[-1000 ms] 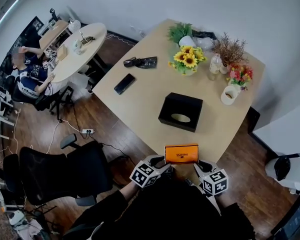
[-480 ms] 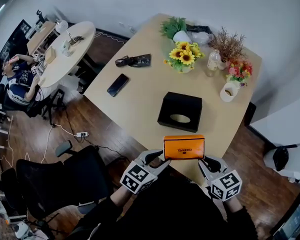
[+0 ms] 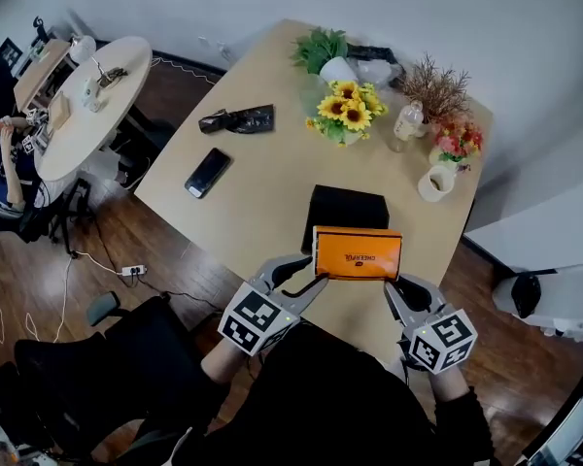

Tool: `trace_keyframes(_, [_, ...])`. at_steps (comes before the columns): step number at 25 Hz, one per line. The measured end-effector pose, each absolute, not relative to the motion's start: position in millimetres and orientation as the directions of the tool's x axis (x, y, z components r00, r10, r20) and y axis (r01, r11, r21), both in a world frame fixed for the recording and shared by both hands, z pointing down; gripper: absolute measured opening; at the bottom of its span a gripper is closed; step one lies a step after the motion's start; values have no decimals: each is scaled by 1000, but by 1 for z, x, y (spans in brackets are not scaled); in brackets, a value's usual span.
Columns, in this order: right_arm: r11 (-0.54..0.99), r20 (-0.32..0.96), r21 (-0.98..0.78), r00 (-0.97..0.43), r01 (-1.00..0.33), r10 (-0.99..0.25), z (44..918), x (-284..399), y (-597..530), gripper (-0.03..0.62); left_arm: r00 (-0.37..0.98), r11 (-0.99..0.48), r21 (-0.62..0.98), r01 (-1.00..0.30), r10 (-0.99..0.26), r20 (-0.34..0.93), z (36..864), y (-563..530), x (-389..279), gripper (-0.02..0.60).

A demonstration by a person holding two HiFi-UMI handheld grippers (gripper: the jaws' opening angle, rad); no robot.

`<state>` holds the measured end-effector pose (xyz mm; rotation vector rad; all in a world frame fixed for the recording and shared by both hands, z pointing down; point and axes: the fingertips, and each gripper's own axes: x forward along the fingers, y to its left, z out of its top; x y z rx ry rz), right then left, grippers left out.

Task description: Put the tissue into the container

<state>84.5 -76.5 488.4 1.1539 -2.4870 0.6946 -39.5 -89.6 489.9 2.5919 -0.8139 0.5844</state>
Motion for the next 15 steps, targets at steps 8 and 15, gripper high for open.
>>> trace_keyframes(8, [551, 478, -279, -611, -786, -631, 498, 69, -121, 55, 745, -762, 221, -608, -452, 490, 497, -134, -55, 143])
trace_keyframes(15, [526, 509, -267, -581, -808, -635, 523, 69, -139, 54, 738, -762, 234, -604, -424, 524, 521, -153, -54, 142])
